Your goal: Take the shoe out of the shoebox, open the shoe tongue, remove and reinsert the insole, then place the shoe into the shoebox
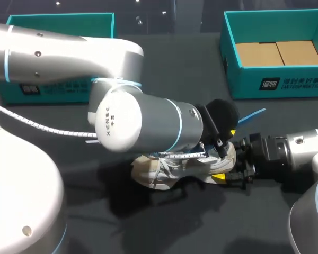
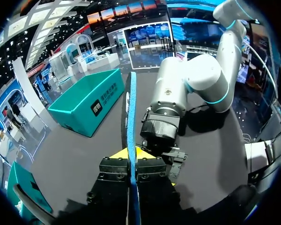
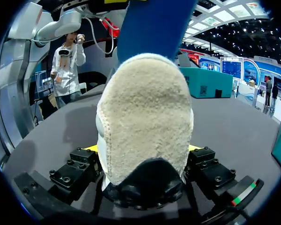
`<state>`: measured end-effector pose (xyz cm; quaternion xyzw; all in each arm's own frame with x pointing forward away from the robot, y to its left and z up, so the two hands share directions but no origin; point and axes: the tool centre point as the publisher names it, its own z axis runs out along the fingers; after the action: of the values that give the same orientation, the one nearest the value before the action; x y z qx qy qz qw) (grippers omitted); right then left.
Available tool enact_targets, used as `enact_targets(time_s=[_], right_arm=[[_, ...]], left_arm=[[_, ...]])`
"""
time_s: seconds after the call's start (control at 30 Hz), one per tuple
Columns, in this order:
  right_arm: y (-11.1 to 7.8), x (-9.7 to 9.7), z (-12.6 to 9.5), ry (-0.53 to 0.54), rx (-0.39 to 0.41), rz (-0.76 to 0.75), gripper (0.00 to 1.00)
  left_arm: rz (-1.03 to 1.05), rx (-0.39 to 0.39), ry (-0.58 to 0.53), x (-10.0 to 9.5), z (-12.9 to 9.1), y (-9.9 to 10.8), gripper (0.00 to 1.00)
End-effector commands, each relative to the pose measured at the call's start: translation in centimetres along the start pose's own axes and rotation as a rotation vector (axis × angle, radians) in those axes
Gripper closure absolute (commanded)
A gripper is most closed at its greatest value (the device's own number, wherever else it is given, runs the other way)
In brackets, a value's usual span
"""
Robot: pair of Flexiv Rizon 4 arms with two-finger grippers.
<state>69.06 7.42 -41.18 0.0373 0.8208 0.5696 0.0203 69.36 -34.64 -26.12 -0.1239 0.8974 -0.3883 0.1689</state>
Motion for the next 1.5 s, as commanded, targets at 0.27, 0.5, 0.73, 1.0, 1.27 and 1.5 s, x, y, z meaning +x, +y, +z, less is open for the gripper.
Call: enact_targets(time_s=[0.27,0.5,0.73,1.0,1.27,1.5], right_arm=[[0.0,0.1,0.1,0.0,0.005,0.001,1.0],[0.0,0.1,0.1,0.0,0.005,0.001,1.0],[0.0,0.1,0.1,0.0,0.005,0.001,1.0],[0.0,0.1,0.1,0.0,0.005,0.001,1.0],[0.0,0.1,0.1,0.0,0.005,0.001,1.0],[0.0,0.1,0.1,0.0,0.005,0.001,1.0]], left_arm=[[-0.016,-0.085,0.26,-1.8,-1.6,-2.7,1.0],[-0.043,-0.037,0.401,-2.2,-3.4,-4.6,1.0],[-0.116,0.05,0.496,-2.4,-4.7,-6.0,1.0],[-0.116,0.05,0.496,-2.4,-4.7,-6.0,1.0],[-0.254,0.149,0.576,-2.2,-7.6,-7.2,1.0],[-0.436,0.345,0.662,-3.8,-13.7,-10.2,1.0]])
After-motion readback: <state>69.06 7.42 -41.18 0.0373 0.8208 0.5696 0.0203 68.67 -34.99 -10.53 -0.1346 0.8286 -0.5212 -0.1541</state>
